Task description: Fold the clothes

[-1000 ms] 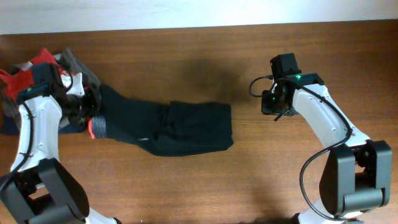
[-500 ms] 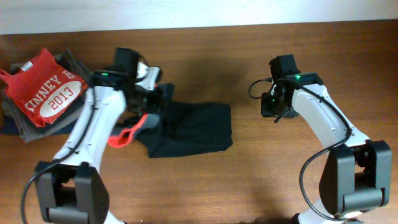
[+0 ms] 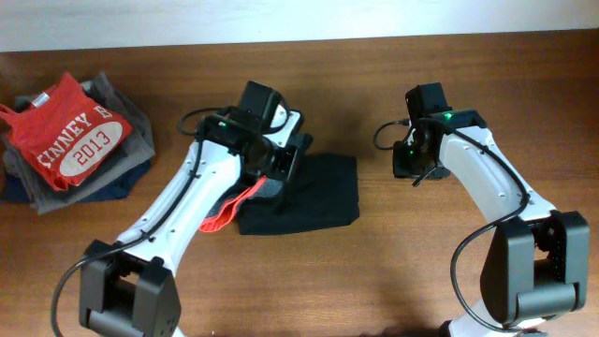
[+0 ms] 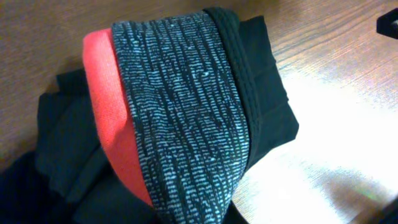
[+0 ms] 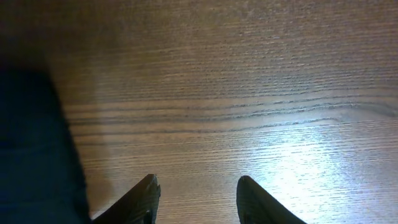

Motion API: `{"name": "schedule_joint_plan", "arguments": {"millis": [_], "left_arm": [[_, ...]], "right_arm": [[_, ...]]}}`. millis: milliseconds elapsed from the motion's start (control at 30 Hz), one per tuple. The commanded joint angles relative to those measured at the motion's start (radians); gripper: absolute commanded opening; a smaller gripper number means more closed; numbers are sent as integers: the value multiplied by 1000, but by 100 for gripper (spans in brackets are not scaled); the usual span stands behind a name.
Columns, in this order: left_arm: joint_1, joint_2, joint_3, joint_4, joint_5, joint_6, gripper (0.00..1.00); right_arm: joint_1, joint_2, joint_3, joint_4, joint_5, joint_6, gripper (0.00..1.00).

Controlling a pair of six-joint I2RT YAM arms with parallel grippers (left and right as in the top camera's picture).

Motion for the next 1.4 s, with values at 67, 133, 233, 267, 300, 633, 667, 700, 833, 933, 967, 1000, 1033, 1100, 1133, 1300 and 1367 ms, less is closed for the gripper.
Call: {"name": "schedule_joint_plan", "arguments": {"millis": [67, 133, 233, 267, 300, 633, 667, 700, 833, 933, 967, 1000, 1033, 1100, 1133, 1300, 1367], "left_arm": [[-37, 11, 18, 7, -19, -11, 0], [-45, 24, 18, 10, -19, -11, 0], [-47, 42, 18, 13, -19, -11, 0], [-47, 44, 18, 13, -19, -11, 0], [-45, 44, 18, 13, -19, -11, 0], [25, 43, 18, -13, -22, -11, 0], [34, 43, 18, -15, -22, -11, 0], [42, 43, 18, -17, -21, -11, 0], [56, 43, 18, -25, -1, -10, 0], [56, 43, 19, -24, 33, -10, 0], [56, 43, 20, -24, 42, -10, 0], [56, 43, 21, -24, 52, -10, 0], [56, 42, 25, -26, 67, -10, 0], [56, 41, 37, -25, 95, -10, 0], [56, 41, 47, -25, 109, -10, 0], [54, 41, 83, -11, 208, -10, 0], [47, 42, 83, -7, 214, -11, 0]], "right_arm": [[10, -26, 18, -3, -10, -10, 45], [21, -26, 18, -4, -11, -10, 45], [42, -26, 18, -3, -31, -24, 45], [51, -25, 18, -2, -36, -33, 45], [62, -22, 18, -2, -37, -33, 45], [165, 69, 15, 53, -124, -63, 20], [172, 83, 15, 63, -137, -62, 20], [178, 96, 15, 72, -144, -62, 20], [192, 153, 15, 100, -168, -62, 20], [200, 205, 15, 122, -177, -59, 20], [201, 218, 15, 127, -180, -59, 20], [201, 234, 15, 132, -182, -58, 20], [201, 249, 15, 136, -183, -58, 20], [201, 277, 15, 142, -184, -58, 19], [201, 288, 15, 142, -184, -58, 19], [201, 322, 15, 143, -184, -58, 18], [201, 323, 15, 143, -184, -58, 19]]}}
